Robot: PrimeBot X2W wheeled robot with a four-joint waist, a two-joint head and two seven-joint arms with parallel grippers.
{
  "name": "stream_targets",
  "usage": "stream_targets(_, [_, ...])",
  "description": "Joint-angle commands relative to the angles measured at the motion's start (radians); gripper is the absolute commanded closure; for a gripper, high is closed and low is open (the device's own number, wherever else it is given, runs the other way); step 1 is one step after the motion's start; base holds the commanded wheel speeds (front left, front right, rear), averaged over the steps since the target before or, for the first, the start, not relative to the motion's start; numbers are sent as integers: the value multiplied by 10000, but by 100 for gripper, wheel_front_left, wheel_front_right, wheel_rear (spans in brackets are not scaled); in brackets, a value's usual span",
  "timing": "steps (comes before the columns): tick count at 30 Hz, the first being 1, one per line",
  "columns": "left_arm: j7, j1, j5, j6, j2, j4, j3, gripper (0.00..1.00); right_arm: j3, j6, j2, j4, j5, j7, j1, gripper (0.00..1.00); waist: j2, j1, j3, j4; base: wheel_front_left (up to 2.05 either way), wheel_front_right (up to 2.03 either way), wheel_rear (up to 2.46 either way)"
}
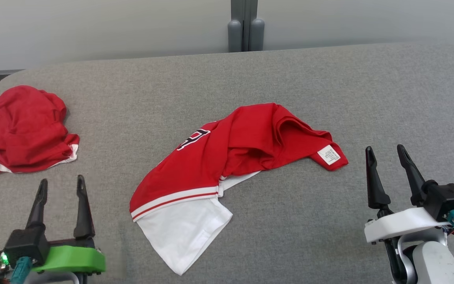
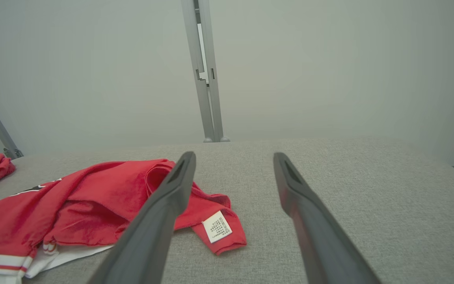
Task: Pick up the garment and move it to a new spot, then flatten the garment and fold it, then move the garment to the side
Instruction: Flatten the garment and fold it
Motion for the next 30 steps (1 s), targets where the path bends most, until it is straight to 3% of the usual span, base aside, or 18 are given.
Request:
stream_targets(1, [-4,243,180,-145,-95,159,270,0,-32,-14,-7,21,41,-32,51,0,0,0,29,-10,0,0,0])
stream_targets(12, [-5,60,999,-1174,-824,1027,1697,0,-3,-14,60,341,12,-32,34,0,0,0,161,51,0,0,0])
stream_targets(20, [-5,-228,1571,-1652,-1237,1032,2163,0,968,-14,-58,914,-60,-31,-733,0,0,0,194,204,0,0,0])
stream_targets(30, [-5,-584,1934,-2015,-1613,907,2281,0,2612,-14,-216,4144,-93,191,-3452,0,0,0,540,665,0,0,0])
